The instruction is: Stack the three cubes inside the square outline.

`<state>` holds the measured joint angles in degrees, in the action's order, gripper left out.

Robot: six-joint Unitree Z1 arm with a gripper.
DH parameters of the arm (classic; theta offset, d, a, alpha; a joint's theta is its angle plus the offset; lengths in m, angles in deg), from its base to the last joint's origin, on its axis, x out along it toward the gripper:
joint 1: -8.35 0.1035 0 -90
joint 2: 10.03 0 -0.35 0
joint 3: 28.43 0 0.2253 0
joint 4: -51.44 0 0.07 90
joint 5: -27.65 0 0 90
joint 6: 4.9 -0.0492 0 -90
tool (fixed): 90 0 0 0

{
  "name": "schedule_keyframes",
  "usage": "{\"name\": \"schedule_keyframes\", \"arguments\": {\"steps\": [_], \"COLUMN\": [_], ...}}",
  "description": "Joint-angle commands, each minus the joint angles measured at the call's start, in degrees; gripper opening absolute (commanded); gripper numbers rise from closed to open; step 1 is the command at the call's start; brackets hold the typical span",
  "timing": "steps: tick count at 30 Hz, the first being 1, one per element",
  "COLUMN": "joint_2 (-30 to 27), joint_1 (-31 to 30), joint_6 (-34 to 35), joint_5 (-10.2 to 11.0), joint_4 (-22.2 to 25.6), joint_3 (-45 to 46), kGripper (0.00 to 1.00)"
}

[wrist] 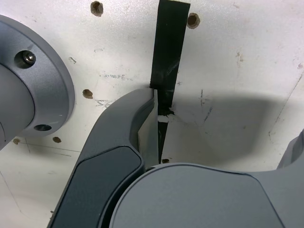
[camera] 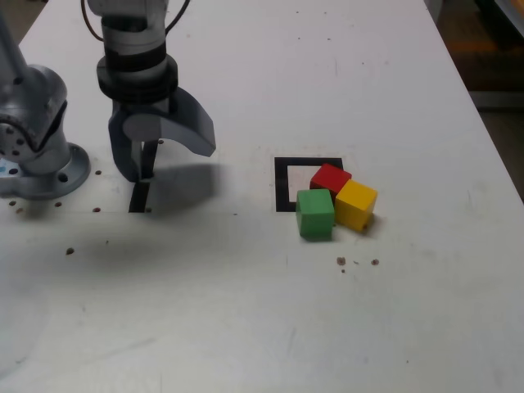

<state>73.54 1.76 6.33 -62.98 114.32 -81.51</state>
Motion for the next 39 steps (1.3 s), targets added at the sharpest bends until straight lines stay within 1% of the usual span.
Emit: {"name": "schedule_keyframes", "arguments": {"steps": [1, 19, 29, 33, 39], "joint_2": [0.1, 0.8, 0.9, 0.8, 2.3], "joint_1": [0.1, 0.1, 0.1, 0.1, 0.1], "joint_6": [0.1, 0.0, 0.0, -0.1, -0.4], "joint_5": [0.1, 0.4, 0.9, 1.6, 2.4], "joint_4": [0.0, -0.6, 0.7, 4.2, 12.0], "joint_3": [-0.2, -0.2, -1.9, -5.8, -15.2], "kGripper": [1.00, 1.00, 1.00, 1.00, 1.00]}}
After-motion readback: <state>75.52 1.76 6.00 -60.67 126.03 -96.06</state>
